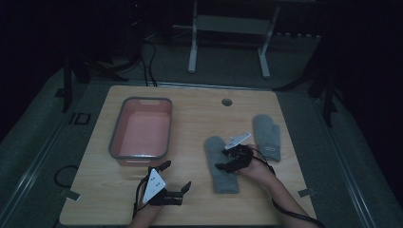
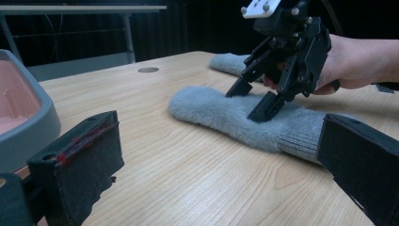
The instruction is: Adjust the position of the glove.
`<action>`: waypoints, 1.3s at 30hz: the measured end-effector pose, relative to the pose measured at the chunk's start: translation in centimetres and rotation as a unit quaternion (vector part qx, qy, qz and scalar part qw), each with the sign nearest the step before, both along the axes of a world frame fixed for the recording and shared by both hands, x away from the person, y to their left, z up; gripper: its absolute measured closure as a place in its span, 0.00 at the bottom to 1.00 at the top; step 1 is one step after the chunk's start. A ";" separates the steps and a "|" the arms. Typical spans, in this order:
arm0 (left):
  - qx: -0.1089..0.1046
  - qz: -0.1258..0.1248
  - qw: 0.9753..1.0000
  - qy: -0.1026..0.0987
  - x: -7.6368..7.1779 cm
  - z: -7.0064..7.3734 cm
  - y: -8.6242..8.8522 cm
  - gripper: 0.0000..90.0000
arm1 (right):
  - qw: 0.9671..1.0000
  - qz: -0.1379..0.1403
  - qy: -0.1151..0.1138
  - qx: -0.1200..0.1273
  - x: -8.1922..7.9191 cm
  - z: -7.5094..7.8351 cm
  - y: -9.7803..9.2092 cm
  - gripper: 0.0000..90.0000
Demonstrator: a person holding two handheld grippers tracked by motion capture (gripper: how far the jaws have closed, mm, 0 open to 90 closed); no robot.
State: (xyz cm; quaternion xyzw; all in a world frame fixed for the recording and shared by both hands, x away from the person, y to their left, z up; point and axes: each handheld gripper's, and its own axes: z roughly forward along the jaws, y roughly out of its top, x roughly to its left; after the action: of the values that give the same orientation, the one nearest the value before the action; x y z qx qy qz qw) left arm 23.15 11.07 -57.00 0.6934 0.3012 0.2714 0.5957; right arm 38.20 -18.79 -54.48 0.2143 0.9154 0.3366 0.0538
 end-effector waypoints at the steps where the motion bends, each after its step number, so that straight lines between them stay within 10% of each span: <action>1: 0.000 0.000 1.000 0.000 0.0 0.0 0.0 0.01 | 1.000 -0.004 -0.002 0.011 -0.2 0.3 -0.2 0.30; 8: -0.002 0.000 1.000 0.001 0.0 0.0 0.0 0.01 | 0.994 -0.058 -0.035 0.083 -0.5 3.8 -3.2 0.29; 13: -0.001 0.000 1.000 0.001 0.0 0.0 0.0 0.01 | 0.989 -0.107 -0.054 0.089 0.0 5.7 -6.1 0.38; 15: -0.002 0.001 1.000 0.001 0.0 0.0 0.0 0.01 | 0.980 -0.156 -0.067 0.102 0.7 6.5 -8.7 0.45; 17: -0.002 0.001 1.000 0.001 0.0 0.0 0.0 0.01 | 0.980 -0.156 -0.067 0.102 0.7 6.5 -8.7 0.45; 19: -0.002 0.001 1.000 0.001 0.0 0.0 0.0 0.01 | 0.968 -0.216 -0.076 0.102 1.6 6.9 -11.2 0.47; 28: -0.005 0.002 1.000 0.002 0.0 0.0 0.0 0.01 | 0.939 -0.333 -0.061 0.063 4.5 5.0 -14.7 0.47; 39: -0.005 0.002 1.000 0.002 0.0 0.0 0.1 0.01 | 0.931 -0.362 -0.037 0.028 6.0 0.7 -14.9 0.49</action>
State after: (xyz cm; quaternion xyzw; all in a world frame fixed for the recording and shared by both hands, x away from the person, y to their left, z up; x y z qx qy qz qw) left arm 23.18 11.13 -57.02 0.6903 0.3055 0.2692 0.5981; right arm 44.22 -33.71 -53.77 0.5200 0.7634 0.3270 0.1996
